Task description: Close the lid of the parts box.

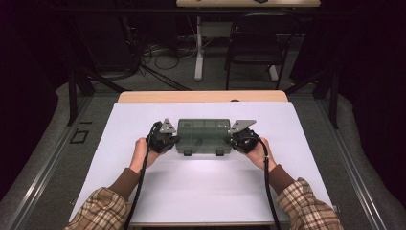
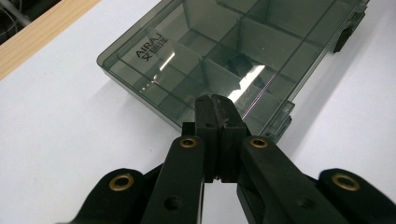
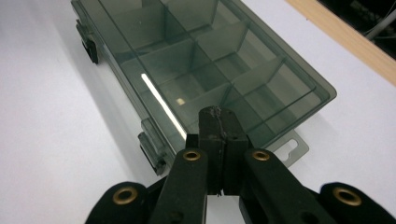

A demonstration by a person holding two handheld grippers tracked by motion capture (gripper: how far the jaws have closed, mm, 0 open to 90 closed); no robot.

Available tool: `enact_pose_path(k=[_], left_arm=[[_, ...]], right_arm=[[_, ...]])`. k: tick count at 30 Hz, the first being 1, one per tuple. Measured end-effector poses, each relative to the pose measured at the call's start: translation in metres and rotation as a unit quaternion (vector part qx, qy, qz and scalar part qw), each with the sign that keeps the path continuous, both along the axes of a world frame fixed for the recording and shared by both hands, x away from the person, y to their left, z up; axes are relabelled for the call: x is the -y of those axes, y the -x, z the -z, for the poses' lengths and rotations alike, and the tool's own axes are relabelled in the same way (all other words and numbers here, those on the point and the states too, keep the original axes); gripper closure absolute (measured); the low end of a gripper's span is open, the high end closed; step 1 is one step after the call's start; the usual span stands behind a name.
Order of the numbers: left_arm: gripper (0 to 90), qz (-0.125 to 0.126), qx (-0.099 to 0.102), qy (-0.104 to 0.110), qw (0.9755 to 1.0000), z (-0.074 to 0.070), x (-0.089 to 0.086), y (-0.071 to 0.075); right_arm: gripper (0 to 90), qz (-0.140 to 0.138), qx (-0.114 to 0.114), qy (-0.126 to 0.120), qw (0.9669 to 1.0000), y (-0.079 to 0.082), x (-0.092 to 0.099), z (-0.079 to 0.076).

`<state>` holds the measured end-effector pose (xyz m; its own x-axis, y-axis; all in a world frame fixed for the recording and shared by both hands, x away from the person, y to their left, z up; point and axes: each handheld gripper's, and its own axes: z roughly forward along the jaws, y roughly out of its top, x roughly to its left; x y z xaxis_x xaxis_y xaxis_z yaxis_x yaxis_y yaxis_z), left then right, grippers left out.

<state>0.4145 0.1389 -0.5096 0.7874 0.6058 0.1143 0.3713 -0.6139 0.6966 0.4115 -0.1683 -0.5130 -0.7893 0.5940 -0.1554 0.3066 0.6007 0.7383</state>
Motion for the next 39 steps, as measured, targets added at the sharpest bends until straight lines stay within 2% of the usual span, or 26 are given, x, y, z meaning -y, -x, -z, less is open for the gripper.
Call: enact_pose_path(k=[2, 4, 13, 15, 17, 18, 22, 24, 28, 30, 36, 39], left_arm=[[89.8, 0.001, -0.002, -0.003, 1.0000, 0.000, 0.000, 0.000], [89.9, 0.001, -0.008, -0.014, 0.9999, 0.003, 0.001, 0.000], [89.7, -0.005, -0.008, -0.014, 0.9999, 0.003, 0.002, 0.001], [85.8, -0.009, -0.006, -0.016, 0.9998, 0.002, 0.001, 0.001], [80.0, -0.014, -0.011, -0.013, 0.9998, 0.001, 0.000, 0.001], [73.6, -0.015, -0.015, -0.012, 0.9997, 0.000, -0.001, 0.002], [60.4, -0.026, -0.026, 0.001, 0.9993, -0.004, -0.005, 0.007], [52.2, -0.033, -0.025, -0.001, 0.9991, -0.006, -0.007, 0.012], [39.1, -0.040, -0.027, -0.006, 0.9988, -0.009, -0.012, 0.023], [33.4, -0.044, -0.025, -0.013, 0.9986, -0.009, -0.013, 0.028], [22.4, -0.043, -0.028, -0.022, 0.9984, -0.006, -0.019, 0.042], [17.1, -0.041, -0.028, -0.021, 0.9985, -0.005, -0.022, 0.047]], right_arm=[[90.0, -0.001, 0.003, 0.003, 1.0000, 0.000, -0.001, 0.000], [90.0, -0.001, -0.006, 0.006, 1.0000, -0.001, -0.002, 0.003], [90.0, -0.002, -0.011, 0.000, 0.9999, -0.001, -0.003, 0.006], [89.4, -0.001, -0.016, -0.005, 0.9999, -0.001, -0.002, 0.005], [80.7, 0.004, -0.019, -0.014, 0.9997, -0.001, -0.001, 0.004], [75.7, 0.005, -0.024, -0.014, 0.9996, 0.000, 0.000, 0.003], [60.1, 0.008, -0.032, -0.008, 0.9994, 0.007, 0.001, -0.004], [50.6, 0.002, -0.037, -0.007, 0.9993, 0.011, 0.002, -0.006], [40.1, -0.007, -0.049, -0.013, 0.9987, 0.020, 0.005, -0.010], [31.9, -0.008, -0.050, -0.011, 0.9986, 0.026, 0.006, -0.012], [16.5, -0.005, -0.063, -0.015, 0.9979, 0.041, 0.015, -0.010], [15.0, 0.001, -0.063, -0.013, 0.9979, 0.046, 0.020, -0.007]])
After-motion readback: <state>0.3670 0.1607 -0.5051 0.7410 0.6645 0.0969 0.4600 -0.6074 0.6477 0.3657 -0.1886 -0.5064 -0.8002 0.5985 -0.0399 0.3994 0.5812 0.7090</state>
